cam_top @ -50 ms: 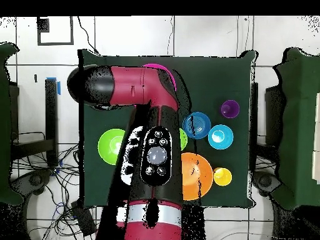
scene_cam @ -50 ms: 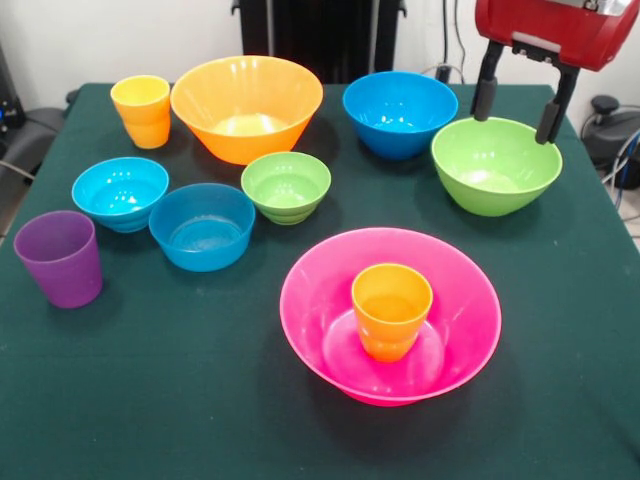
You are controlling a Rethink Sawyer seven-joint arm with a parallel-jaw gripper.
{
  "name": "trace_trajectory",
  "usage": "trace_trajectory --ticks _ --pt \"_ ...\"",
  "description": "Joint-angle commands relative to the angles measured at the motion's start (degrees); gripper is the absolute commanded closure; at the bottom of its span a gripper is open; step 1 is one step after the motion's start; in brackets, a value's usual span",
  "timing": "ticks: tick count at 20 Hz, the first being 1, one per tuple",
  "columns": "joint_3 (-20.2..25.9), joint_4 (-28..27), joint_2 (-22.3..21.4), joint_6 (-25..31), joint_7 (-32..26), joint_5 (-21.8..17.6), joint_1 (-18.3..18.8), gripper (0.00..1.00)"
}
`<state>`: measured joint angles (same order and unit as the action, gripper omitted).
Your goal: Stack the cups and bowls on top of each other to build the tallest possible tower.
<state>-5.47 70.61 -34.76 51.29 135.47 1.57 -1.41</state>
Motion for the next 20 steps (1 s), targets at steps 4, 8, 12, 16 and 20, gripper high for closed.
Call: trace_trajectory --ticks 4,8,12,16,20 --pt "1.46 5.36 3.30 -2.09 9.18 1.16 -2.15 0.00" --pt "1.58 5.22 3.14 -1.37 5.78 0.93 -0.89 0.00" --pt "2.76 8.37 2.28 -3.21 2.76 1.50 0.94 0.00" --pt "4.19 13.12 0.29 -4.75 -0.05 2.44 2.74 0.00" --pt "5.81 17.90 -2.38 -5.02 -4.33 2.93 5.50 0.00"
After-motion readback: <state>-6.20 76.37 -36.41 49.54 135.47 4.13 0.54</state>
